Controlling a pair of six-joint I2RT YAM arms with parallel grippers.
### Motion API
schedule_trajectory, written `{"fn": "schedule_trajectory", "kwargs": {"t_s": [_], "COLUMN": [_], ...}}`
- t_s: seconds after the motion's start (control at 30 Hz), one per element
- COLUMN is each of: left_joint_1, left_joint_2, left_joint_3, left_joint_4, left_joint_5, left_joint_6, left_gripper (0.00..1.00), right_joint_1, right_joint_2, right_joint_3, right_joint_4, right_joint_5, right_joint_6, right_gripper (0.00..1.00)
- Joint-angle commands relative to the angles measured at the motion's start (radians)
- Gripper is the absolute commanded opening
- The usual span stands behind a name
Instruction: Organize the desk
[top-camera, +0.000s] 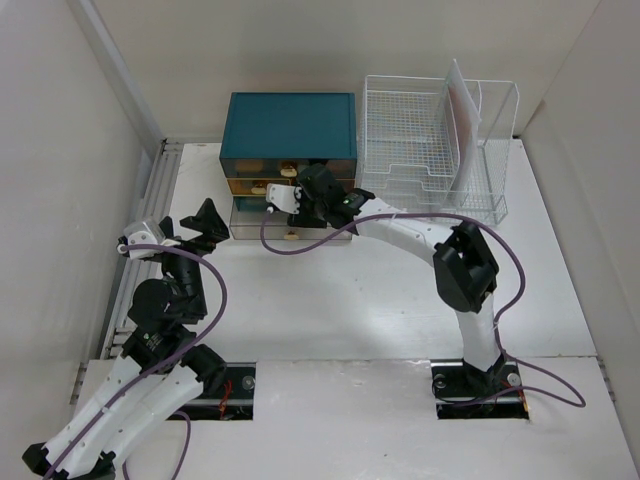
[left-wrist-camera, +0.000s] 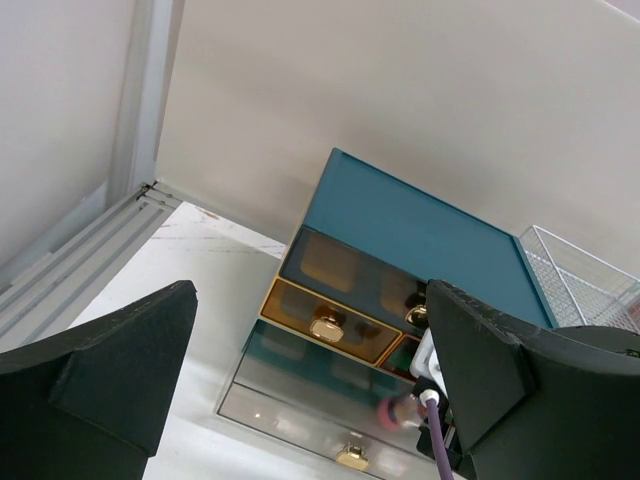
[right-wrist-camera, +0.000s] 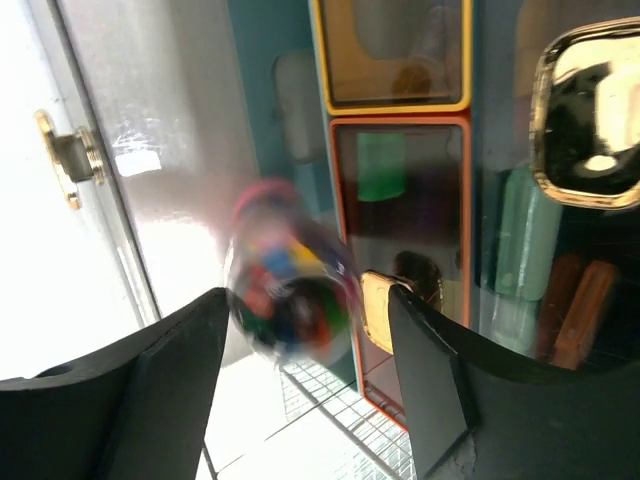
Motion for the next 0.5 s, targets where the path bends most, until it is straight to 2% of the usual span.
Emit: {"fn": "schedule_trajectory", "kwargs": {"t_s": [0.0,0.13,0.23,0.27,0.3,0.33,0.43,0.47], "left_joint_1": [0.002,0.002,0.002,0.002,0.002,0.002,0.002,0.002], "left_joint_2": [-0.011,-0.011,-0.011,-0.011,-0.011,-0.011,-0.011,-0.011], "left_joint_3": [-0.008,-0.008,-0.008,-0.008,-0.008,-0.008,-0.008,-0.008], "left_joint_4": [0.057,0.057,0.057,0.057,0.057,0.057,0.057,0.057], "left_joint_5": [0.010,0.010,0.019,0.019,0.019,0.019,0.019,0.019], "left_joint_6": [0.016,0.016,0.016,0.016,0.016,0.016,0.025,0.025], "left_gripper": [1.00,1.00,1.00,1.00,1.00,1.00,1.00,1.00], "right_joint_1": [-0.003,-0.003,-0.003,-0.003,-0.003,-0.003,-0.003,-0.003], "right_joint_2": [-0.026,-0.071,-0.106,-0.106,-0.120,-0.132,-0.141,-0.141], "right_joint_3": [0.018,-0.016,-0.025,-0.036,-0.047,-0.056,-0.080,-0.093], "right_joint_4": [0.079,0.102,0.111,0.111,0.102,0.102,0.093,0.073], "right_joint_5": [0.019,0.007,-0.041,-0.064,-0.091,-0.148,-0.258,-0.345], "right_joint_6": [0.017,0.047,0.078,0.087,0.101,0.101,0.122,0.123], "right_gripper": [0.70,0.72,0.63,0.58,0.39,0.29,0.04,0.01]}}
